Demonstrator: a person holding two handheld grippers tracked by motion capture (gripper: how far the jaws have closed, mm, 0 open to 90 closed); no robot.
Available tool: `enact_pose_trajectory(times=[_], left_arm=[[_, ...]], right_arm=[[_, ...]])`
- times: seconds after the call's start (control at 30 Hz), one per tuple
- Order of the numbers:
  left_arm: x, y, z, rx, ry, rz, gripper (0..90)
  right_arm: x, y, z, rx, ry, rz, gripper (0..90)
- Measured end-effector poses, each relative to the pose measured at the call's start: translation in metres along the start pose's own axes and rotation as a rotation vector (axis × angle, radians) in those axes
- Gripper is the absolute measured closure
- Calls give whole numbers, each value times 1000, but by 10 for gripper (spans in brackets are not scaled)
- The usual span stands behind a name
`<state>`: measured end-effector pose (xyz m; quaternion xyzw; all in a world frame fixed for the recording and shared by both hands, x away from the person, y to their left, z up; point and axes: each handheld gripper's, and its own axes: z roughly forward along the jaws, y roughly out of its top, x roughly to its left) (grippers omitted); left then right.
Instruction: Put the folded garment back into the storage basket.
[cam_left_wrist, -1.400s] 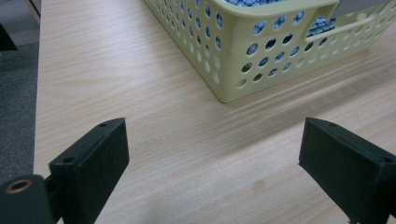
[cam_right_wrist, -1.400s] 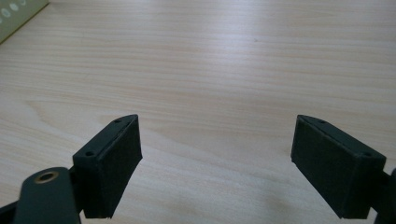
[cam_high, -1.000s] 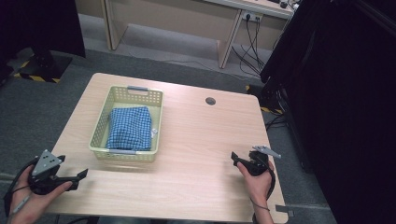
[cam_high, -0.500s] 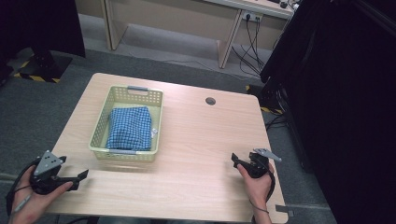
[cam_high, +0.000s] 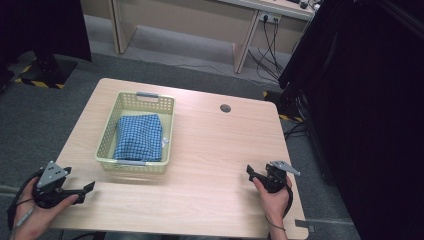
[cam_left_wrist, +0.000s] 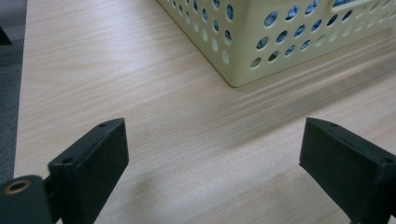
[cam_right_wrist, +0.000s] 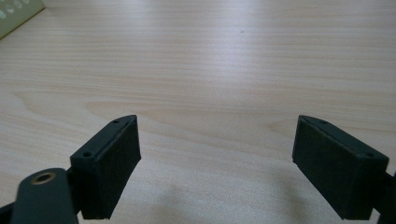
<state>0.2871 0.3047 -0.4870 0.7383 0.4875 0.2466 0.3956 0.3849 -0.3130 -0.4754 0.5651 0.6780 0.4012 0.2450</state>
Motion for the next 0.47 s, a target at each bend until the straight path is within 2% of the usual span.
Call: enact_pose_trajectory(times=[0.13,0.33,0.47], left_arm=[[-1,0,-1,-3,5,4,80],[-2,0,0,1,9,9,82],[-1,0,0,1,11,6,82]], right_arm=[[0,0,0,-5,-2,4,155],[3,0,0,3,-7,-26,152],[3,0,0,-1,-4,-27,147]])
